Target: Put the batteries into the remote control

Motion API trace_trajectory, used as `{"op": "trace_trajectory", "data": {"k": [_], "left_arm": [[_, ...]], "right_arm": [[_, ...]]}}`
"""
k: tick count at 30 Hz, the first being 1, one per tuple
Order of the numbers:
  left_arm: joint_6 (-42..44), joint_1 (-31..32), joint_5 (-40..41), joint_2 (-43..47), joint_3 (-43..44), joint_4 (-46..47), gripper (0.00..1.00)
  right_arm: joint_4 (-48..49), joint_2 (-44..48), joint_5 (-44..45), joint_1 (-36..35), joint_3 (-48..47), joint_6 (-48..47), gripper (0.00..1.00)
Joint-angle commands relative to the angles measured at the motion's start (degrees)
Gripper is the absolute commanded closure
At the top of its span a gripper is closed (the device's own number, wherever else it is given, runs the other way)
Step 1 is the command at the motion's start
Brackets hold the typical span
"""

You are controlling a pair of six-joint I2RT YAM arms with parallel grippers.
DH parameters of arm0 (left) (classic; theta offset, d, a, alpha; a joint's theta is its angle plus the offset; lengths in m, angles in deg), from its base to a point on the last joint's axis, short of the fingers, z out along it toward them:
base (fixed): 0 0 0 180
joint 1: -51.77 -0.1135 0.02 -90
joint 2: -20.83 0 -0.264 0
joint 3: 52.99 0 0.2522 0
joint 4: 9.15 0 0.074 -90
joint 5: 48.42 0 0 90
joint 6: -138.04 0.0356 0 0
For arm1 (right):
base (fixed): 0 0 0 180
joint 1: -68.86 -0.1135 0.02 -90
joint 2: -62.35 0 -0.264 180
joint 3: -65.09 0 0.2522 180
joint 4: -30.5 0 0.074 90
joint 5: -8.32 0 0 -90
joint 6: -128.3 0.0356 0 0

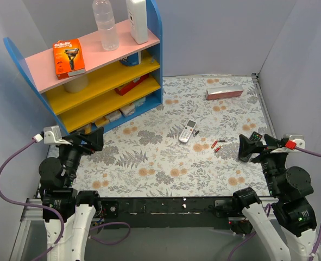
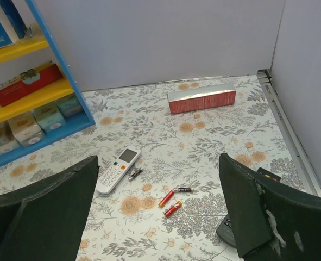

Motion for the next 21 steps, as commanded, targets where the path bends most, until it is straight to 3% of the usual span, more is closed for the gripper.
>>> {"op": "trace_trajectory", "data": {"k": [1, 13, 21], "left_arm": [[-0.2, -0.3, -1.9, -1.7, -0.6, 0.7, 0.02], [-0.1, -0.3, -5.8, -5.5, -4.0, 6.0, 0.02], [-3.9, -0.1, -5.7, -6.0, -9.5, 8.3, 0.02]], "right_arm": [[1.8, -0.9, -0.4, -0.4, -1.4, -0.7, 0.02], [1.9, -8.0, -7.6, -0.4, 0.3, 4.6, 0.02], [1.0, -23.7, -12.3, -0.3, 0.0, 14.5, 0.02]]}}
